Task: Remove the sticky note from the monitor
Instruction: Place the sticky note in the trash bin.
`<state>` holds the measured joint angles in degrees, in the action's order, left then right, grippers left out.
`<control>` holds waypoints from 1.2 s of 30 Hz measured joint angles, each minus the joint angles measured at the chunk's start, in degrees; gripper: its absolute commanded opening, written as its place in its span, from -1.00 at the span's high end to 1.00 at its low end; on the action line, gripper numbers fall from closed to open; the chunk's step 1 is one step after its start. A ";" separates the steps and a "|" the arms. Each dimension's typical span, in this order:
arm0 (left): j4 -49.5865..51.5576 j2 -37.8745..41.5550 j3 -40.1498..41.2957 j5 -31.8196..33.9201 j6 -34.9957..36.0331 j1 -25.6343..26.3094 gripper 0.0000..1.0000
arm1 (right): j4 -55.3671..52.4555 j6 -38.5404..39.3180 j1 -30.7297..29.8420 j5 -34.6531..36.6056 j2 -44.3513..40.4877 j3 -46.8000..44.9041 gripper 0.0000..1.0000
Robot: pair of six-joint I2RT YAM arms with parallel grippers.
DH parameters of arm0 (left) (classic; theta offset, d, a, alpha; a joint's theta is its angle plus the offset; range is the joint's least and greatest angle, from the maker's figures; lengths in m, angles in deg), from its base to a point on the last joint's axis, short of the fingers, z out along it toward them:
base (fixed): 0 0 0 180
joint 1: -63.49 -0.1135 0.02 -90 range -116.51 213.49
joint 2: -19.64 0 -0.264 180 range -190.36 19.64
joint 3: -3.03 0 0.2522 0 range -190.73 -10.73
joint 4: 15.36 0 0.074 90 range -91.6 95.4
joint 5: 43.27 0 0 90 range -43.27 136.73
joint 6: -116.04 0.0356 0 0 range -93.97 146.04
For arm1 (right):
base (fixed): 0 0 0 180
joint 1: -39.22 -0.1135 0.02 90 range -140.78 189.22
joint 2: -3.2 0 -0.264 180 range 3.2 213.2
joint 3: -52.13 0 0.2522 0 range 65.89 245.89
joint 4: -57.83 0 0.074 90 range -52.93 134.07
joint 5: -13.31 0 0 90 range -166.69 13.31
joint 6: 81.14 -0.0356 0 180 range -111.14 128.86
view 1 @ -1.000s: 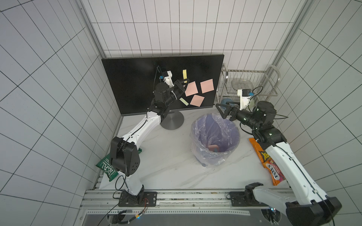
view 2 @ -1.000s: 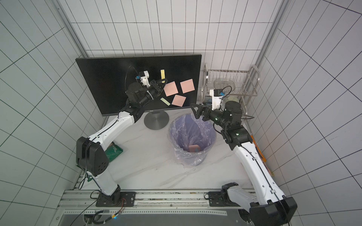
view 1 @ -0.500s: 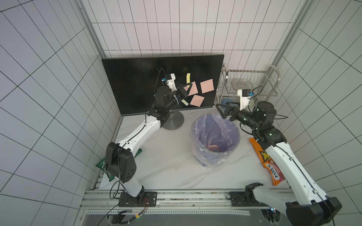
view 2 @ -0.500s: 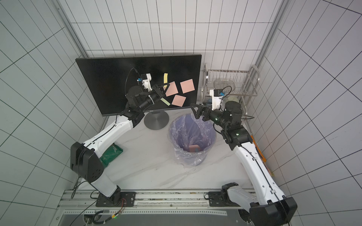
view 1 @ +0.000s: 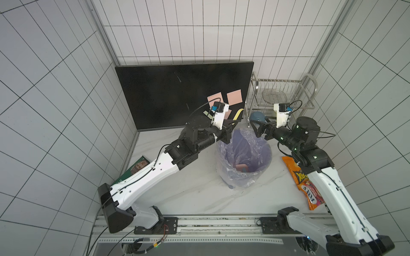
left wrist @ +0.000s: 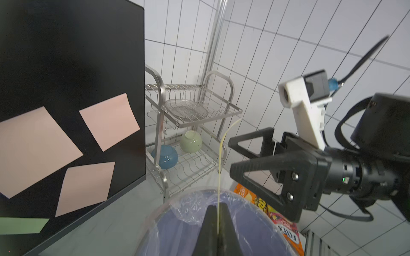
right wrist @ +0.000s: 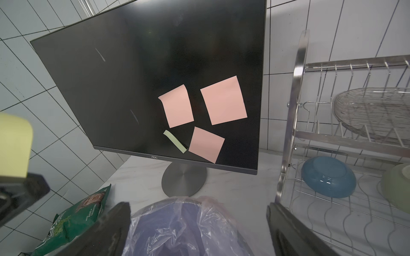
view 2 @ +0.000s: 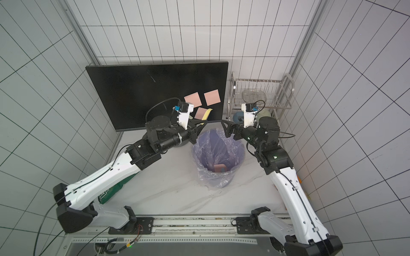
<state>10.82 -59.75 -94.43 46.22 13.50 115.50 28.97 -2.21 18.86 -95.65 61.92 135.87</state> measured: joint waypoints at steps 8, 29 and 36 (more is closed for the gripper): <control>8.92 -4.72 1.42 5.75 6.19 5.07 0.82 | -2.69 1.29 3.17 1.68 -2.71 0.00 -0.97; 12.90 -1.81 1.44 -0.79 4.98 2.16 -0.80 | -0.17 -1.97 3.50 -1.64 1.38 0.00 -0.97; 11.78 6.43 4.15 -7.89 1.68 -7.76 -0.98 | 6.78 -10.71 3.50 -3.39 9.94 0.59 -0.97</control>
<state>22.60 -53.33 -90.28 38.33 15.18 107.74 35.75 -12.92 22.36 -99.04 71.86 136.46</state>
